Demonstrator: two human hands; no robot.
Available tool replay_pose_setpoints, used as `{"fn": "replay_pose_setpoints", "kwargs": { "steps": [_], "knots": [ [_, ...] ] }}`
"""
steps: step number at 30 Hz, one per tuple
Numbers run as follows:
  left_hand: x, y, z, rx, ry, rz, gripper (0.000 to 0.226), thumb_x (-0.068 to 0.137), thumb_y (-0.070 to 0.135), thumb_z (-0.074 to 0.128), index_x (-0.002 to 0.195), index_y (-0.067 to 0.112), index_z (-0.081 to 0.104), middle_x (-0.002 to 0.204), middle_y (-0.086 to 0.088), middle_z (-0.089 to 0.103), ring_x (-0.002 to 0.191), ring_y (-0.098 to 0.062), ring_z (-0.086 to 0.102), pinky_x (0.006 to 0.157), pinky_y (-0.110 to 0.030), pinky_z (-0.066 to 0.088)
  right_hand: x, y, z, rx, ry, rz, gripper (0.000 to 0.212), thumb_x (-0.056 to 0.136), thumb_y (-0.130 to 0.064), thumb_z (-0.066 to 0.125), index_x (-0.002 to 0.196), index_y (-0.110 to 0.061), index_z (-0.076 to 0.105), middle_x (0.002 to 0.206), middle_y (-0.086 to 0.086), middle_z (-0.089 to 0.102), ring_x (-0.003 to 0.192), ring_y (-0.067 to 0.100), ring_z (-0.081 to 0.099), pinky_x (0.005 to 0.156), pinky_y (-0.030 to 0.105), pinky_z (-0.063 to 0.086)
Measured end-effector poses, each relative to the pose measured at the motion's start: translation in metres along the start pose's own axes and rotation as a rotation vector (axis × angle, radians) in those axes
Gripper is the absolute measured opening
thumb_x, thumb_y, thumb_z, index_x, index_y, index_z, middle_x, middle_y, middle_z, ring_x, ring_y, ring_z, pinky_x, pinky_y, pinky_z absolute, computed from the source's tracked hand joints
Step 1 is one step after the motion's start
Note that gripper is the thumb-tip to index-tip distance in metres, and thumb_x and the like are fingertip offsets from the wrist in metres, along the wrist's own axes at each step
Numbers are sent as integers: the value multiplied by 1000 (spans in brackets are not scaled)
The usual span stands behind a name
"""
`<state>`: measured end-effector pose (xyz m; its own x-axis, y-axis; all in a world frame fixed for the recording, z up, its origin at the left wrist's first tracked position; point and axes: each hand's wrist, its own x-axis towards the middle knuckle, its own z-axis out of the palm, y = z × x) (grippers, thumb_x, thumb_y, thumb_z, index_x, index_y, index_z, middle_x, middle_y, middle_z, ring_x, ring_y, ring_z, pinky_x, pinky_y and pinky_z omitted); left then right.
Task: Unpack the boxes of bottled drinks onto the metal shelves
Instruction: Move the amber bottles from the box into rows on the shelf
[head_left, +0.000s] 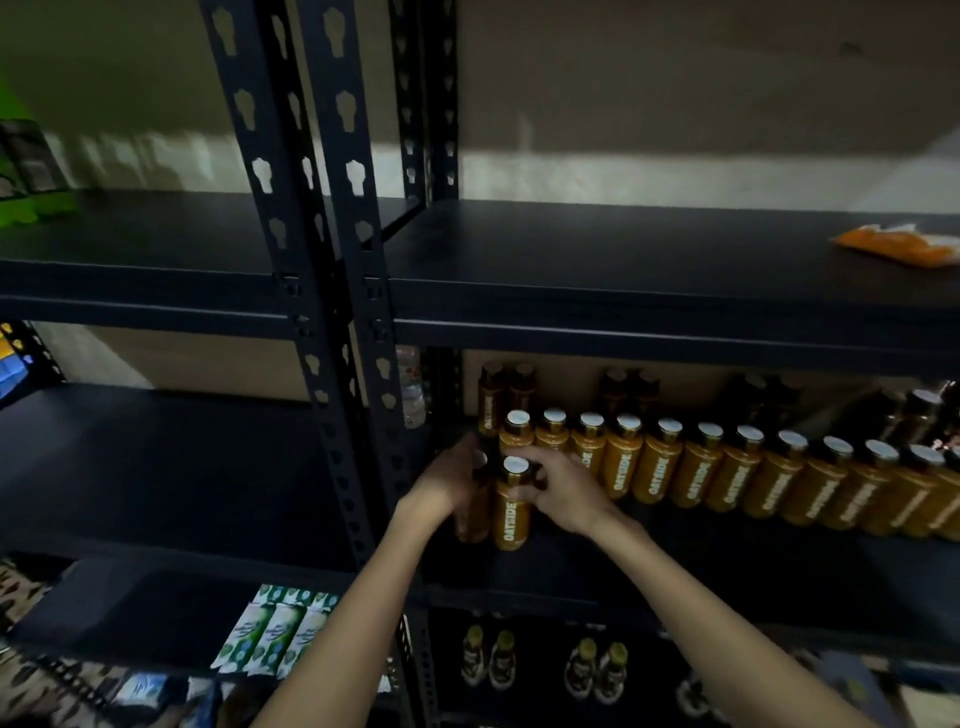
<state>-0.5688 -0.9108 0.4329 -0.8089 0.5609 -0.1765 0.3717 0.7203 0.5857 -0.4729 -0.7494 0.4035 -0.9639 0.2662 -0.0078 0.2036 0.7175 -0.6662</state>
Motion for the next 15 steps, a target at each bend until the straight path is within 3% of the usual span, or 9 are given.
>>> {"fn": "replay_pose_setpoints", "kwargs": {
  "steps": [2,5,15],
  "knots": [
    [-1,4,-4,114,-60,18,38,99,11,55,135,15,42,138,-6,54,123,-23,55,82,-25,42,-7,7,0,22,23,-26,61,87,-36,77,139,-51,50,141,-18,54,128,15,50,109,42,45],
    [-1,10,-11,245,-133,56,43,99,18,57,139,17,41,143,-6,48,125,-25,53,81,-26,40,-15,12,0,90,5,-19,64,85,-38,78,138,-56,48,145,-12,51,122,15,57,102,40,53],
    [-1,18,-19,419,-198,75,45,93,29,63,133,16,47,137,-8,52,117,-26,57,77,-29,42,-19,17,2,185,21,7,61,84,-33,81,135,-49,53,140,-5,54,114,12,61,97,40,57]
  ]
}}
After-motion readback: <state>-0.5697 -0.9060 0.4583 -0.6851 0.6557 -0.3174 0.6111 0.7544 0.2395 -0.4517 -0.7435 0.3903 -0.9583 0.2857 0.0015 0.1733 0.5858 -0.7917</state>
